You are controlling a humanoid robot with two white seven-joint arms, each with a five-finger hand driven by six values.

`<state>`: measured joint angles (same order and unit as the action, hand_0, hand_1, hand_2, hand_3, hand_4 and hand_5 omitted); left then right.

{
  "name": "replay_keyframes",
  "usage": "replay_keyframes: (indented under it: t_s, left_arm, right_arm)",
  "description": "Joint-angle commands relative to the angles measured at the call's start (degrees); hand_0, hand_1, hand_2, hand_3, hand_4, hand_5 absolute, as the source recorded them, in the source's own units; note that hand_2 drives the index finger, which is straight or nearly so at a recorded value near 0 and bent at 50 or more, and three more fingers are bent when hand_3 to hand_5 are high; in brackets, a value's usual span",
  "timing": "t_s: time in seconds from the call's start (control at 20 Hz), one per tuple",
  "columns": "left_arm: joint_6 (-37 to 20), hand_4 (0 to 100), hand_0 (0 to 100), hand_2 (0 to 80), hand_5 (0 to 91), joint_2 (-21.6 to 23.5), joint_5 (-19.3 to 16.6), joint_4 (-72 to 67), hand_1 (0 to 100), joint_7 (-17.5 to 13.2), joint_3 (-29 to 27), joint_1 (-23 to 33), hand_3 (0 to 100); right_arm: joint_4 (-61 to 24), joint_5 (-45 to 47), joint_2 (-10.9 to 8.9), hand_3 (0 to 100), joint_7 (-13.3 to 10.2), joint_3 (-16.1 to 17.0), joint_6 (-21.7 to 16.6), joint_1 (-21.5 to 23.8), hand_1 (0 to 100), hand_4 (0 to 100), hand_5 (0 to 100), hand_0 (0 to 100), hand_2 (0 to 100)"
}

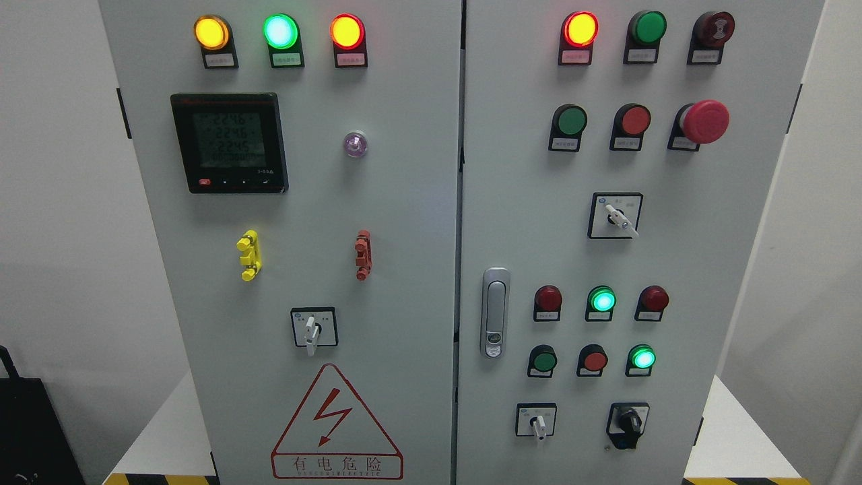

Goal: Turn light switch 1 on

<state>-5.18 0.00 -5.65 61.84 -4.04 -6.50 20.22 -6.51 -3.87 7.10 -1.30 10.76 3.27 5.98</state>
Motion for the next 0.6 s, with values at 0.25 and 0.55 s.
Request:
replay_keyframes:
  t_s: [0.25, 0.55]
  left_arm:
    - [-3.33, 51, 12, 15.1, 18.0, 0.88, 0.29, 36.93, 4, -5.27, -3.87, 0.61, 36]
    - [-8.97, 63, 7, 29.7, 27.6, 0.62, 0.55, 39.31, 12, -4.75, -3.88, -1.94, 51]
  right_arm:
    - [0.0, 0.0, 0.02, 0, -0.01, -0.04, -0.02, 0.0, 0, 0, 0, 0, 0]
    - [0.0, 0.0, 0.02, 0, -0.02, -0.04, -0.02, 0.0, 0, 0, 0, 0, 0]
